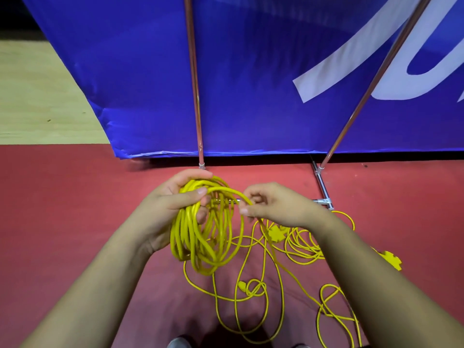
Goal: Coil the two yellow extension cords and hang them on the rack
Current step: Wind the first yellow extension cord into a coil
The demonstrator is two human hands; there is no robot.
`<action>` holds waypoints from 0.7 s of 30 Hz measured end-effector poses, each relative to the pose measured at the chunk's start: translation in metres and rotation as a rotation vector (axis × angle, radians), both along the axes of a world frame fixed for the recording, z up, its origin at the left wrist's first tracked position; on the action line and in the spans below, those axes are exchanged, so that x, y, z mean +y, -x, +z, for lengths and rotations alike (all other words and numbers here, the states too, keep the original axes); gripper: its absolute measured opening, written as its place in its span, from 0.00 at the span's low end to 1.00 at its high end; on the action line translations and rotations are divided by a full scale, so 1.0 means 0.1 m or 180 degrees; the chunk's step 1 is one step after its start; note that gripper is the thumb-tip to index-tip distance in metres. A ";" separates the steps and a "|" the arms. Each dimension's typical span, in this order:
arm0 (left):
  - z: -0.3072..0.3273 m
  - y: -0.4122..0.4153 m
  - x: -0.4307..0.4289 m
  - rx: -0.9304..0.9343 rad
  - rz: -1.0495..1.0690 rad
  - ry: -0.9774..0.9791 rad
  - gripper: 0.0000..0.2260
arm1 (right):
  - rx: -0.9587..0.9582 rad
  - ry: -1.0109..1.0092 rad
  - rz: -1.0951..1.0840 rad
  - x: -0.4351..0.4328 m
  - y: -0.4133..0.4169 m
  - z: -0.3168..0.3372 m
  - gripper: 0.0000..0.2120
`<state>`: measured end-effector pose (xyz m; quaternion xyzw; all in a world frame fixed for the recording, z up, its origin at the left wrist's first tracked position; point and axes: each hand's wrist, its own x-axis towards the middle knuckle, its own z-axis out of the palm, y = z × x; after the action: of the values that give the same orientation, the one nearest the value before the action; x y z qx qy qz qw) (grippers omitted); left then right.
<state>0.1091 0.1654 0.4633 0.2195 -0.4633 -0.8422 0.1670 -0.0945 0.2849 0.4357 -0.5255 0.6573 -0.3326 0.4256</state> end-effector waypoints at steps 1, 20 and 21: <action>0.00 -0.02 -0.03 0.0041 -0.0035 0.0022 0.16 | -0.0024 -0.0089 -0.0066 0.04 0.05 -0.05 0.04; -0.08 -0.04 0.02 -0.0199 -0.0495 -0.0015 0.23 | 0.0451 0.0943 -0.0044 -0.13 -0.32 0.29 0.01; -0.08 -0.04 0.01 -0.0137 -0.0461 0.0018 0.24 | 0.0312 0.0965 -0.0058 -0.13 -0.34 0.28 0.02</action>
<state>0.1129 0.1667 0.4555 0.2030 -0.4838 -0.8458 0.0962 -0.0607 0.2720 0.4632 -0.5934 0.6243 -0.4058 0.3059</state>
